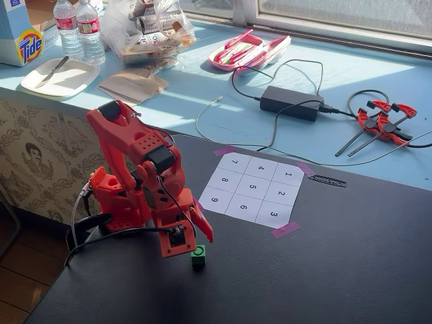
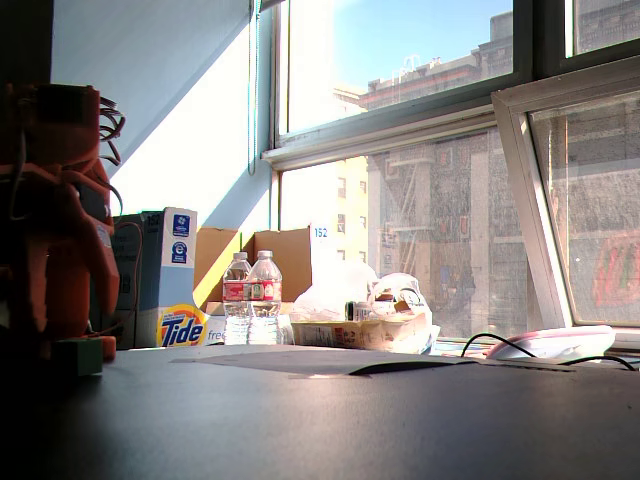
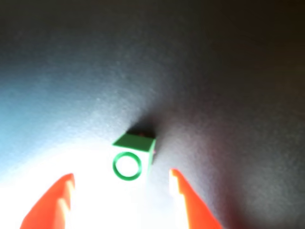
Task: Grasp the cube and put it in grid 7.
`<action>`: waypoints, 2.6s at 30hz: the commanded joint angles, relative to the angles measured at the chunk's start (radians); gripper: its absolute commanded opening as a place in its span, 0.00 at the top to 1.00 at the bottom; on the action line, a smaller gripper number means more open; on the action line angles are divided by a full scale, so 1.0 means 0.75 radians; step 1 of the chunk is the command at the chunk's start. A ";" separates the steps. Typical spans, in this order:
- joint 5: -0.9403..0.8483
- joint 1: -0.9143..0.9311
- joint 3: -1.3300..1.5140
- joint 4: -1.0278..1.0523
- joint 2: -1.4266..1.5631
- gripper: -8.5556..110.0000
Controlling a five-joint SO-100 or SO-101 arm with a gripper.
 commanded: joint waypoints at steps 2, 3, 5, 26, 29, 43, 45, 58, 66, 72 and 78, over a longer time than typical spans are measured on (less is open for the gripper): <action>0.041 -0.037 0.049 -0.129 0.004 0.66; 0.041 -0.047 0.057 -0.133 0.010 0.66; 0.059 -0.070 0.065 -0.135 0.022 0.66; 0.053 -0.170 0.207 -0.307 0.100 0.93; 0.106 -0.239 0.108 -0.241 0.100 0.93; 0.456 -1.286 -1.395 0.432 -0.509 0.93; 0.472 -1.440 -1.577 0.536 -0.638 0.93; 0.548 -1.814 -1.761 0.673 -1.258 0.93; 0.581 -1.906 -1.698 0.640 -1.434 0.93; 0.554 -1.927 -1.630 0.520 -1.511 0.93; 0.491 -1.951 -1.532 0.321 -1.505 0.93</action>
